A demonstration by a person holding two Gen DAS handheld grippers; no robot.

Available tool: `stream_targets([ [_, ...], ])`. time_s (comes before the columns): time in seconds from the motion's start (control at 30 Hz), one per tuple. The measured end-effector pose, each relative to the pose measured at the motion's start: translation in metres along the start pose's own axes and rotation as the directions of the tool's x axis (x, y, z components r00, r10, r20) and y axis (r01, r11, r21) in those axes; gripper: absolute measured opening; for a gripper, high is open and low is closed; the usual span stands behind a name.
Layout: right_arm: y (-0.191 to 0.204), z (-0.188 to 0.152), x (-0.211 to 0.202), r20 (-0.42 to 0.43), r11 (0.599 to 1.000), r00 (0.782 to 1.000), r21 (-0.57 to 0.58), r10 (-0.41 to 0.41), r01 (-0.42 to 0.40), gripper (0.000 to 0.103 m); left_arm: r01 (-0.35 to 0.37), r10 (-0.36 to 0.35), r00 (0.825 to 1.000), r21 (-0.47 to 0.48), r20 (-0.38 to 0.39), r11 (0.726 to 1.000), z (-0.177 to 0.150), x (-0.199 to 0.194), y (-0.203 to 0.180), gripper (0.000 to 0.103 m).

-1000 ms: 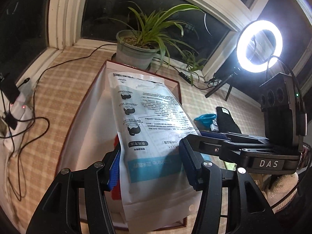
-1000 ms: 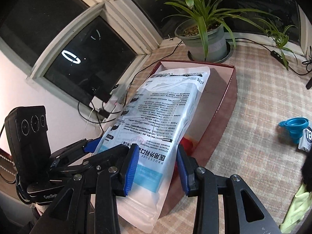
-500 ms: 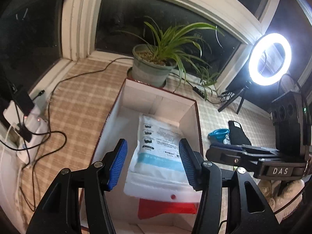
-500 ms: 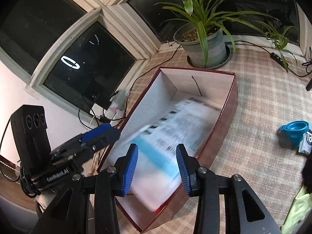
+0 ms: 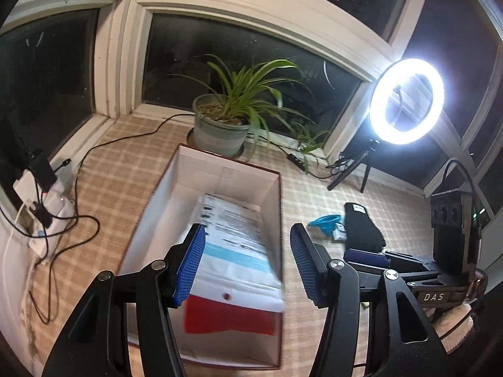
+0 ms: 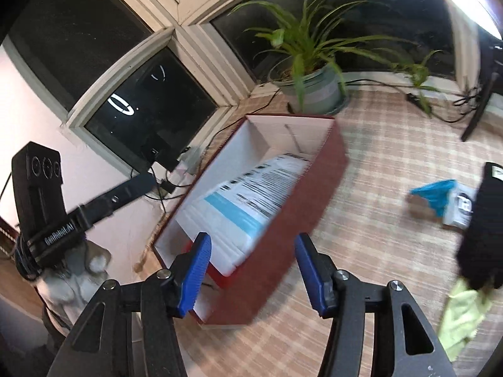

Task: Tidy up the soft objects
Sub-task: 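Lower the bag into the box and open the left gripper, then move the left gripper down onto the black knit glove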

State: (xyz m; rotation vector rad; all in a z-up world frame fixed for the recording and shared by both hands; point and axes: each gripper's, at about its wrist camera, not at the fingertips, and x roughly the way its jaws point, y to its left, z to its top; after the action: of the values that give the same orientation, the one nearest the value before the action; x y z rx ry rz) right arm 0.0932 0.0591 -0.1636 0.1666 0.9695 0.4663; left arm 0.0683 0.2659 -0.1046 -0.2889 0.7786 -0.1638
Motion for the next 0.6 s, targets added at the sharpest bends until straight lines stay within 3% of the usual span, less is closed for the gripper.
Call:
stream_targets([
  [0.1, -0.019, -0.011, -0.021, 0.015, 1.000, 1.000, -0.008, -0.024, 0.024, 0.052, 0.008, -0.008, 1.000, -0.006, 0.002, 1.000, -0.008, -0.002, -0.016, 0.061],
  [0.5, -0.141, -0.044, -0.134, 0.088, 0.989, 0.989, 0.091, -0.122, 0.114, 0.052, 0.074, -0.074, 0.996, -0.007, -0.043, 0.997, -0.043, 0.026, -0.109, 0.061],
  [0.57, -0.163, -0.048, -0.151, 0.103, 0.985, 0.985, 0.114, -0.140, 0.128, 0.054, 0.088, -0.089, 0.994, -0.009, -0.058, 0.996, -0.047, 0.034, -0.124, 0.061],
  [0.6, -0.170, -0.048, -0.156, 0.108, 0.984, 0.983, 0.120, -0.147, 0.134, 0.060, 0.093, -0.094, 0.993, -0.007, -0.065, 0.996, -0.049, 0.036, -0.130, 0.061],
])
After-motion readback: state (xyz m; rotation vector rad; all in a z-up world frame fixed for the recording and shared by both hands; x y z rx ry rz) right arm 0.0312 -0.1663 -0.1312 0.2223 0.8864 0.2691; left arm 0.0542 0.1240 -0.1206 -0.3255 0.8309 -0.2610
